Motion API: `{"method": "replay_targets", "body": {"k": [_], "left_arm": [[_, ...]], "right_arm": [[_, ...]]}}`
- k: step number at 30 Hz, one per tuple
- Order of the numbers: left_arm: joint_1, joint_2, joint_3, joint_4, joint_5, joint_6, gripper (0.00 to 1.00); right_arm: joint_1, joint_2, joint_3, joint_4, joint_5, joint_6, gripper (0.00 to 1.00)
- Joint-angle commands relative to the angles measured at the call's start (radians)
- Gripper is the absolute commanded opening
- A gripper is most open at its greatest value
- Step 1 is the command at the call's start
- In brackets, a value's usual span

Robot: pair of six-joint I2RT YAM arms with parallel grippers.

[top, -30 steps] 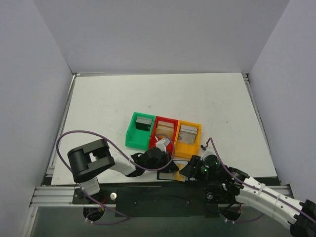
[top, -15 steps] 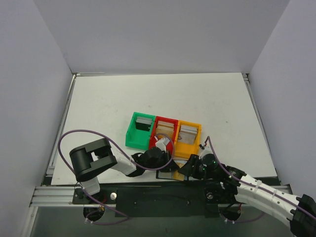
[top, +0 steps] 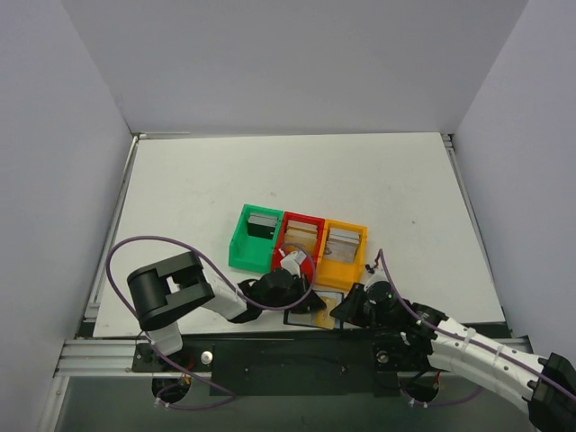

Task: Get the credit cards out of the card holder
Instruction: Pick up the credit card from the card holder.

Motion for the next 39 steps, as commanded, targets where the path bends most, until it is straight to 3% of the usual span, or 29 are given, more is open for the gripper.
{"method": "replay_targets", "body": {"k": [1, 6, 9, 12, 16, 23, 29, 39], "left_arm": [[0.004, 0.023, -0.026, -0.054, -0.006, 0.017, 0.00], [0.004, 0.022, -0.032, -0.041, -0.004, 0.017, 0.00], [0.004, 0.012, -0.040, -0.034, -0.006, 0.017, 0.00], [0.010, -0.026, -0.057, -0.022, -0.012, 0.020, 0.01], [0.019, -0.103, -0.090, -0.034, -0.037, 0.028, 0.10], [0.021, -0.188, -0.069, -0.192, -0.103, 0.077, 0.16], [0.019, -0.152, -0.054, -0.199, -0.095, 0.075, 0.17], [0.013, -0.117, -0.026, -0.183, -0.069, 0.083, 0.16]], "right_arm": [[0.001, 0.046, -0.051, 0.018, 0.023, 0.006, 0.18], [0.001, 0.091, -0.051, 0.041, 0.020, 0.006, 0.11], [0.001, 0.097, -0.051, 0.036, 0.021, 0.004, 0.00], [0.001, 0.086, -0.050, 0.014, 0.027, 0.006, 0.00], [0.001, 0.037, -0.044, -0.031, 0.043, 0.006, 0.00], [0.001, -0.018, -0.037, -0.106, 0.050, -0.002, 0.00], [0.001, -0.015, -0.033, -0.089, 0.043, -0.002, 0.21], [0.001, 0.002, -0.018, -0.073, 0.037, -0.008, 0.29]]}}
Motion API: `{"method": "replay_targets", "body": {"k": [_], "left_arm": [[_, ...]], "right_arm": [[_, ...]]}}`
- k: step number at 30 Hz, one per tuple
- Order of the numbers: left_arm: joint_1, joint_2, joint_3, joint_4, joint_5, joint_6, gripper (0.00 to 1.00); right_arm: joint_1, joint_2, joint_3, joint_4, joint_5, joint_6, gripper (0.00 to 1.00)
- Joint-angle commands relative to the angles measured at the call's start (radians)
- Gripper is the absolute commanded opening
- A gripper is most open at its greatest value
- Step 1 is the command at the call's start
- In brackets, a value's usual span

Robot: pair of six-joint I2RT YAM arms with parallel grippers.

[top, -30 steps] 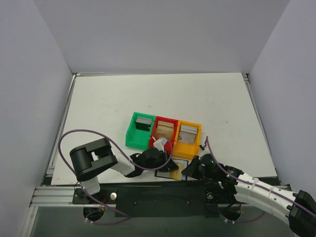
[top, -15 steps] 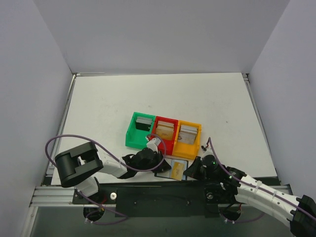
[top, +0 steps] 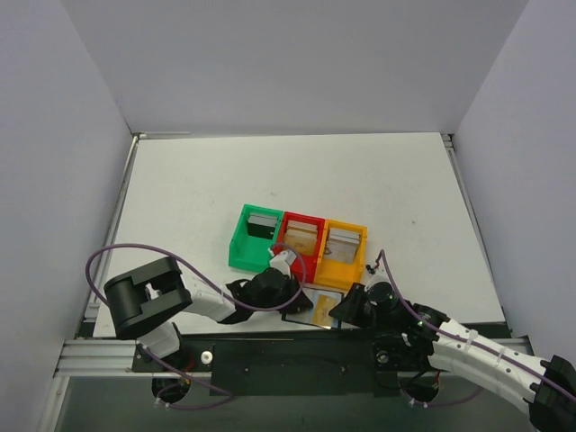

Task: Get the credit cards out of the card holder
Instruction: Pick up the credit card from the card holder.

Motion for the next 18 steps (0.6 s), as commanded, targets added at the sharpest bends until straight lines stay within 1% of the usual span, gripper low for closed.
{"method": "replay_targets", "body": {"k": [1, 12, 18], "left_arm": [[-0.005, 0.035, 0.039, -0.020, -0.002, 0.029, 0.16], [-0.015, 0.084, 0.071, -0.017, 0.038, 0.038, 0.15], [-0.019, 0.095, 0.079, -0.015, 0.046, 0.039, 0.13]], "right_arm": [[0.000, 0.025, -0.018, -0.047, 0.029, -0.016, 0.29], [0.000, 0.018, 0.000, -0.049, 0.030, -0.023, 0.29], [0.000, 0.018, 0.005, -0.044, 0.035, -0.023, 0.30]]}}
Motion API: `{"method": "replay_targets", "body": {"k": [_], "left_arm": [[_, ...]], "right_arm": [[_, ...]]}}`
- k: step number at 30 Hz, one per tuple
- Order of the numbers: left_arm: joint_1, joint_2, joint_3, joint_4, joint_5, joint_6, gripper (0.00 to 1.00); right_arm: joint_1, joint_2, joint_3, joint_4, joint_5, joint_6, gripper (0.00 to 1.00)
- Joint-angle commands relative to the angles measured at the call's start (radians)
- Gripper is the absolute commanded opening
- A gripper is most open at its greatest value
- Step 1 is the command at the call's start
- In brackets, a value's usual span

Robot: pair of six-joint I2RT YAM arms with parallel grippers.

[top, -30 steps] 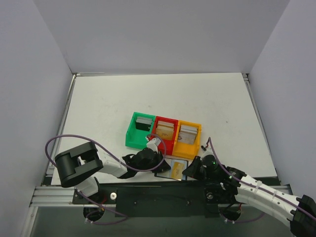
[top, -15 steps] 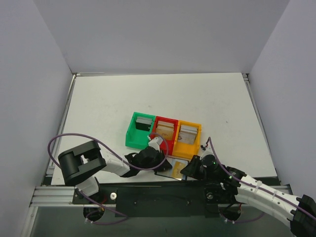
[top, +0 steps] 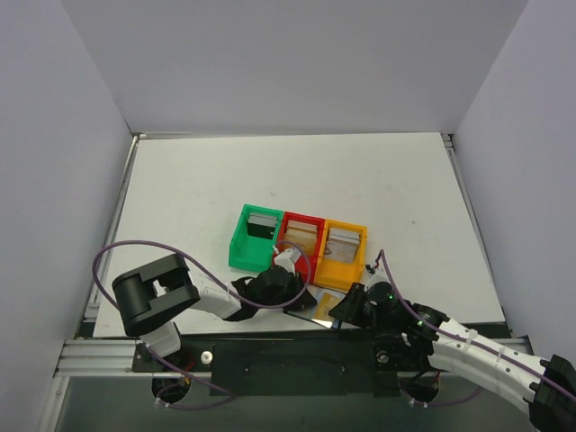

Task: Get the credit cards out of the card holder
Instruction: Pick up the credit card from the card holder.

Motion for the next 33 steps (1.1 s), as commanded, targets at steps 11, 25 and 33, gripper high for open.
{"method": "replay_targets", "body": {"k": [11, 25, 33], "left_arm": [[-0.039, 0.061, 0.050, -0.016, 0.062, 0.031, 0.11], [-0.039, 0.035, 0.016, -0.004, 0.037, 0.018, 0.02], [-0.034, -0.008, -0.028, -0.030, -0.028, -0.002, 0.00]], "right_arm": [[0.000, 0.032, 0.019, -0.039, 0.046, -0.021, 0.29], [0.000, 0.021, 0.020, -0.090, 0.058, -0.010, 0.14], [-0.001, -0.055, 0.020, -0.180, 0.073, -0.008, 0.12]]}}
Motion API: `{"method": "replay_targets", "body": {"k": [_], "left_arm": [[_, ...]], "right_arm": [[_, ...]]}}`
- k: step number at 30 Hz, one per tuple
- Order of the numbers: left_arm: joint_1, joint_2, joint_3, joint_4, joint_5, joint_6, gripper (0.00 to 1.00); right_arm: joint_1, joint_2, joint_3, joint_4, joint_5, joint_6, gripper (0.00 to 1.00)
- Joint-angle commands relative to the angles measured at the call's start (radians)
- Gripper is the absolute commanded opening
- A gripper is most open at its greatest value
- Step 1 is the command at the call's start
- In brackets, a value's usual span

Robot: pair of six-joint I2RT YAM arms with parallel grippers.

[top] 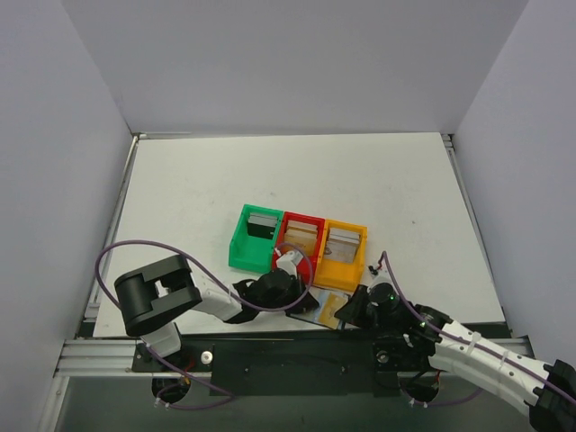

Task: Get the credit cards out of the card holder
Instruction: Pick up the credit card from the card holder.

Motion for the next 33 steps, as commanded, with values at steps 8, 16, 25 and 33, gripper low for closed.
{"method": "replay_targets", "body": {"k": [8, 16, 25, 33], "left_arm": [[-0.007, -0.050, -0.041, -0.112, -0.057, -0.016, 0.00], [0.005, -0.082, -0.077, -0.135, -0.086, -0.031, 0.00], [0.014, -0.082, -0.086, -0.137, -0.083, -0.036, 0.00], [0.030, -0.133, -0.122, -0.114, -0.083, -0.030, 0.00]], "right_arm": [[0.000, -0.028, 0.025, -0.132, 0.046, -0.011, 0.12], [0.000, -0.066, 0.039, -0.186, 0.053, -0.018, 0.12], [0.000, -0.094, 0.055, -0.229, 0.060, -0.024, 0.10], [0.000, -0.157, 0.140, -0.296, 0.028, -0.076, 0.00]]}}
